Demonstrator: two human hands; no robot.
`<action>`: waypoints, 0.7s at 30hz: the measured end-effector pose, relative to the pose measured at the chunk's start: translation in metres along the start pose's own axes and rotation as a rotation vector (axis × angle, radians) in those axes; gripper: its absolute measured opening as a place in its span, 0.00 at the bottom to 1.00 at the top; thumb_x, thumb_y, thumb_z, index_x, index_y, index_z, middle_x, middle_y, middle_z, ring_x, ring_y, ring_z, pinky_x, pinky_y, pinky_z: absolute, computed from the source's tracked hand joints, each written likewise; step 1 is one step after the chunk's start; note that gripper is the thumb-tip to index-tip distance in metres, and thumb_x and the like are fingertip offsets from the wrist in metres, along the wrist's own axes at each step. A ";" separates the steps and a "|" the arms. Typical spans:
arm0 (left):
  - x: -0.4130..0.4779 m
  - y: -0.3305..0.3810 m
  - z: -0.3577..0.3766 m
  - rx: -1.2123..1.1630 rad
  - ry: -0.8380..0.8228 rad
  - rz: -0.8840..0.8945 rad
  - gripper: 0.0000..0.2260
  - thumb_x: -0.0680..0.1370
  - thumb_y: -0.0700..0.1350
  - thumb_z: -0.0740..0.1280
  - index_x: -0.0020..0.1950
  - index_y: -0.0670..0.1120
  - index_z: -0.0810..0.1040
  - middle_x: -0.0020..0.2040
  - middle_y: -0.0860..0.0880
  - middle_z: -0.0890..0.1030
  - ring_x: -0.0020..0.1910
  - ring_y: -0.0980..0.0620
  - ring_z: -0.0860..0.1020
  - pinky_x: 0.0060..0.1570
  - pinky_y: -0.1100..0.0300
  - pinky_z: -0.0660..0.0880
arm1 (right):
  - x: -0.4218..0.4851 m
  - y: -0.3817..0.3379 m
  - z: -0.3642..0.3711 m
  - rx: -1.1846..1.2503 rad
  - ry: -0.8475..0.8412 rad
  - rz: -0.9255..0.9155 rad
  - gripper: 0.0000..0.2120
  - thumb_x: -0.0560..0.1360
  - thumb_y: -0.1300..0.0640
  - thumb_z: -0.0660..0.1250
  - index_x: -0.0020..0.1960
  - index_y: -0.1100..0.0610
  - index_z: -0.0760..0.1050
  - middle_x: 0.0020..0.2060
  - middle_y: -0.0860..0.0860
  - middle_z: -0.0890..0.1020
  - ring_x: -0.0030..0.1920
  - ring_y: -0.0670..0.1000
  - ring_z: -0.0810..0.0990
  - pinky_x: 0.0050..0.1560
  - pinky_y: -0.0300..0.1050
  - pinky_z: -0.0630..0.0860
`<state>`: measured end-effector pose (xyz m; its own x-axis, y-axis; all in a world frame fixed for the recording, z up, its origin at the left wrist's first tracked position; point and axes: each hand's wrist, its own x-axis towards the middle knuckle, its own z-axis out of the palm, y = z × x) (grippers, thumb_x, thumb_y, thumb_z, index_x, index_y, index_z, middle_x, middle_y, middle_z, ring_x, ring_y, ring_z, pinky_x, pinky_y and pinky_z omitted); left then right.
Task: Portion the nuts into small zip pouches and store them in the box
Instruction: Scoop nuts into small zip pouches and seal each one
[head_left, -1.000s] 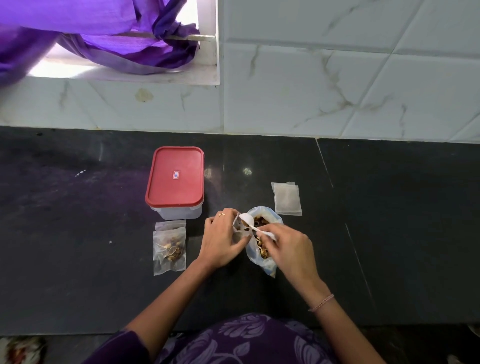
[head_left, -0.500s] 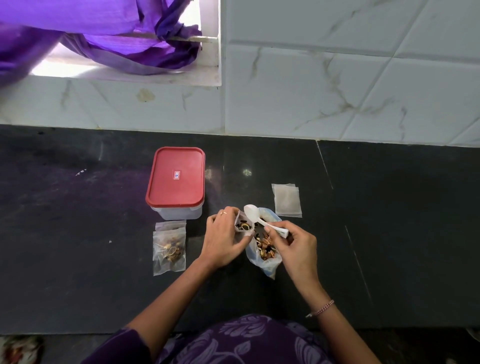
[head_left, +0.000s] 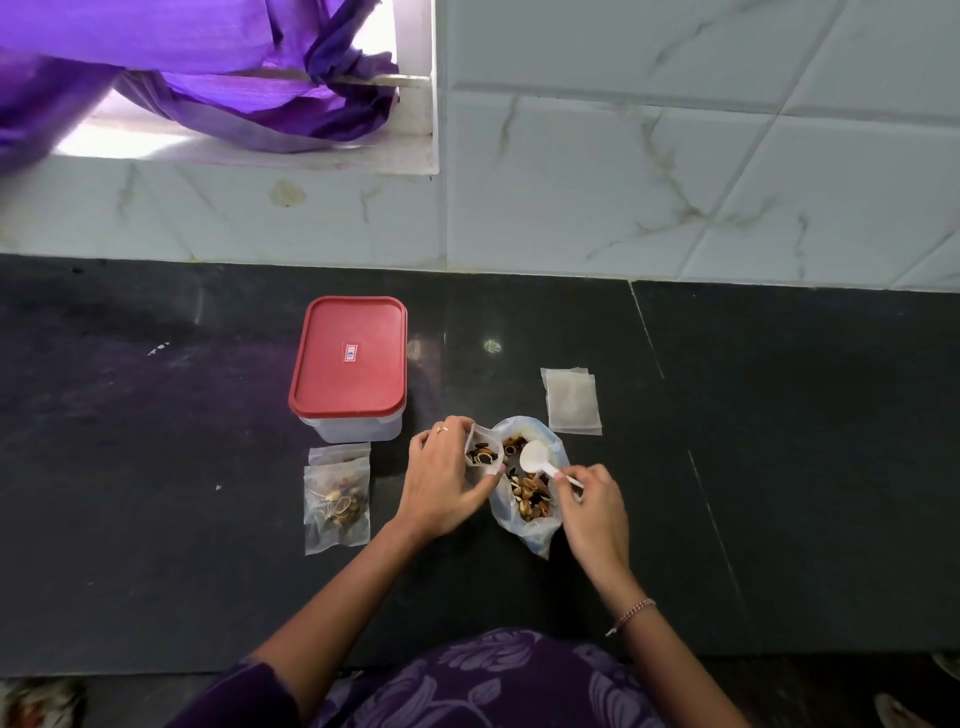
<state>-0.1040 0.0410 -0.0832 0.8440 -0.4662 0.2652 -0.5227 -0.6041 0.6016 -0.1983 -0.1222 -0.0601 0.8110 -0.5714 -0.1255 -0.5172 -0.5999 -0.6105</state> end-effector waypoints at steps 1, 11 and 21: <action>0.000 0.001 0.000 -0.001 0.001 0.000 0.19 0.74 0.60 0.64 0.57 0.48 0.70 0.49 0.54 0.75 0.47 0.56 0.73 0.56 0.53 0.68 | 0.000 0.002 0.004 -0.058 -0.034 -0.007 0.14 0.79 0.49 0.60 0.60 0.54 0.77 0.48 0.46 0.73 0.49 0.45 0.73 0.37 0.34 0.68; -0.001 0.001 -0.001 -0.032 0.020 -0.008 0.21 0.74 0.60 0.64 0.58 0.47 0.70 0.50 0.54 0.75 0.48 0.57 0.73 0.56 0.54 0.67 | -0.008 -0.015 -0.007 -0.264 0.066 -0.225 0.23 0.76 0.41 0.61 0.68 0.50 0.69 0.58 0.48 0.71 0.58 0.47 0.66 0.56 0.44 0.69; 0.000 0.010 0.000 -0.049 0.003 -0.007 0.24 0.71 0.59 0.60 0.58 0.42 0.69 0.52 0.48 0.75 0.49 0.51 0.75 0.59 0.50 0.67 | 0.001 -0.065 -0.002 0.142 -0.073 -0.289 0.18 0.71 0.51 0.74 0.58 0.56 0.79 0.50 0.48 0.79 0.45 0.42 0.75 0.47 0.31 0.74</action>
<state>-0.1094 0.0350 -0.0771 0.8478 -0.4600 0.2638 -0.5108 -0.5749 0.6392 -0.1647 -0.0849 -0.0194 0.9387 -0.3444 0.0167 -0.2233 -0.6441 -0.7316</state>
